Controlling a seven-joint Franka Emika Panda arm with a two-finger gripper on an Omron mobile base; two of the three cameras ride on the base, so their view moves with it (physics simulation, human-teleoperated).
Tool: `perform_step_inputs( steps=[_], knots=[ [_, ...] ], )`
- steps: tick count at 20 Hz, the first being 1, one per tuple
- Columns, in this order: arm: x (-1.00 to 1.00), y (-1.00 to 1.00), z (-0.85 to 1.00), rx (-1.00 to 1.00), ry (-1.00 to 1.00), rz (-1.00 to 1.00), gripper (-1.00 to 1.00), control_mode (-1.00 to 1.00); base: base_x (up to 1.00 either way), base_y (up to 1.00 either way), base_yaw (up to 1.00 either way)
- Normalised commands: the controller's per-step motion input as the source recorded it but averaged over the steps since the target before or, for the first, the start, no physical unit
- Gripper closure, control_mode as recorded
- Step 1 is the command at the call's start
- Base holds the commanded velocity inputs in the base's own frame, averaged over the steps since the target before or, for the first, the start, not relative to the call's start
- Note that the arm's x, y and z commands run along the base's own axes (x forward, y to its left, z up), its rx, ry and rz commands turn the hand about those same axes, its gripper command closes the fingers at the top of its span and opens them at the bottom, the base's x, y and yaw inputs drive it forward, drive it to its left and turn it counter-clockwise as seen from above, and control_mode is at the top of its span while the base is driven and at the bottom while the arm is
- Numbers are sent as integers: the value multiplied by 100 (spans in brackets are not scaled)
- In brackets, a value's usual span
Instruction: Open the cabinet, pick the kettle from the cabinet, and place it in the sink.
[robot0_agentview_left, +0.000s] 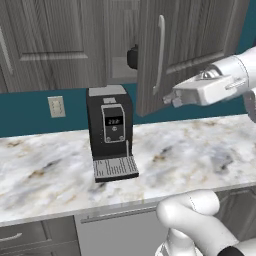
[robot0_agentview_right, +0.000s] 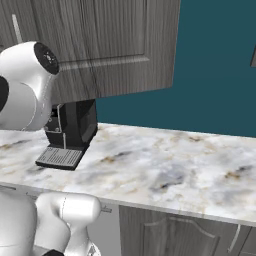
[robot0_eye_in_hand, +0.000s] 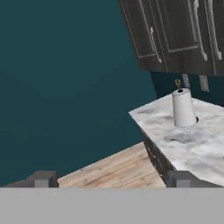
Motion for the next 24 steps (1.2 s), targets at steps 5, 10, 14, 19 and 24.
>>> perform_step_inputs(
  steps=[5, 10, 14, 19, 24],
  knots=[
    [1, 49, -4, 0, 17, -24, -100, -100, 0, 0, 0],
    [22, 24, -8, 2, 27, -37, -100, -100, 0, 0, 0],
    [30, 18, -18, 3, 27, -41, -100, -100, 0, 0, 0],
    [35, 9, -20, 6, 14, -41, -100, -100, 0, 0, 0],
    [36, 10, -10, 8, 6, -41, -100, -100, 0, 0, 0]
  ],
)
